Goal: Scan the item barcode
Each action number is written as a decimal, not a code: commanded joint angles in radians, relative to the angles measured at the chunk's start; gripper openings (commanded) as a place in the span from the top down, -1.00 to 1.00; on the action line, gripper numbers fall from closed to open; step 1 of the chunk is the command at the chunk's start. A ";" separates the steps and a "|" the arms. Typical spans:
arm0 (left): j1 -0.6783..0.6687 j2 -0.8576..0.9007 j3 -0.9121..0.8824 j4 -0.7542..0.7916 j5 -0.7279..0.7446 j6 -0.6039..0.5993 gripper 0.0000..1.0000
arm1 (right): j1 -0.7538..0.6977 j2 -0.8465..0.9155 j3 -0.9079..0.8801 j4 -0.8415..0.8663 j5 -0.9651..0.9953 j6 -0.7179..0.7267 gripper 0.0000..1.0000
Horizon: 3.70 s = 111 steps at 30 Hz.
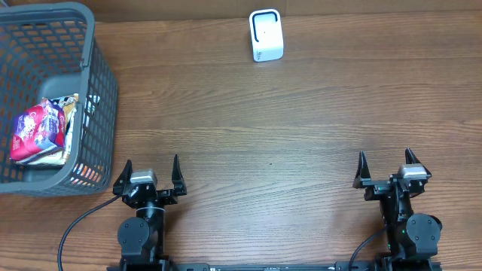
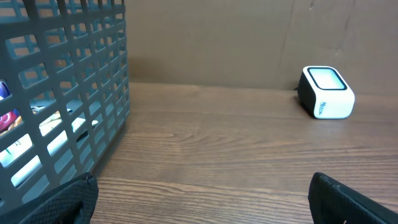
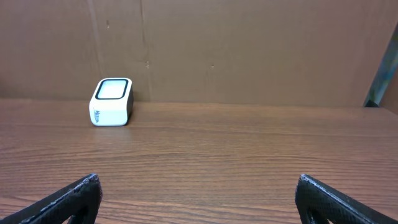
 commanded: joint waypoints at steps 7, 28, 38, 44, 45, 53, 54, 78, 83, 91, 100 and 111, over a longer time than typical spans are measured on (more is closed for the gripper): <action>0.005 -0.011 -0.005 0.198 0.629 -0.650 -0.99 | -0.003 -0.011 -0.010 0.006 -0.001 0.000 -1.00; 0.006 0.739 1.315 -0.563 0.506 0.116 -1.00 | -0.003 -0.011 -0.010 0.006 -0.001 0.000 -1.00; 0.166 1.479 2.434 -1.162 0.164 0.067 -0.99 | -0.003 -0.011 -0.010 0.006 -0.001 0.000 -1.00; 0.510 1.709 2.697 -1.309 0.047 -0.079 -1.00 | -0.003 -0.011 -0.010 0.006 -0.001 0.000 -1.00; 0.539 1.718 2.686 -1.315 0.047 -0.093 -0.99 | -0.003 -0.011 -0.010 0.006 -0.001 0.000 -1.00; 0.636 1.738 2.524 -1.304 0.038 -0.081 -1.00 | -0.003 -0.011 -0.010 0.006 -0.001 0.000 -1.00; 0.638 1.742 2.497 -1.304 0.024 -0.066 -1.00 | -0.003 -0.011 -0.010 0.006 -0.001 0.000 -1.00; 0.618 1.994 1.957 -1.268 -0.143 0.127 -1.00 | -0.003 -0.011 -0.010 0.006 -0.001 0.000 -1.00; 0.618 2.042 1.946 -1.243 -0.150 0.127 -1.00 | -0.003 -0.011 -0.010 0.005 -0.001 0.000 -1.00; 0.618 2.129 1.946 -1.195 -0.081 0.128 -0.99 | -0.003 -0.011 -0.010 0.006 -0.001 0.000 -1.00; 0.618 2.187 1.953 -1.181 -0.085 0.154 0.84 | -0.003 -0.011 -0.010 0.006 -0.001 0.000 -1.00; 0.626 2.160 2.285 -1.367 0.010 0.041 0.92 | -0.003 -0.011 -0.010 0.005 -0.001 0.000 -1.00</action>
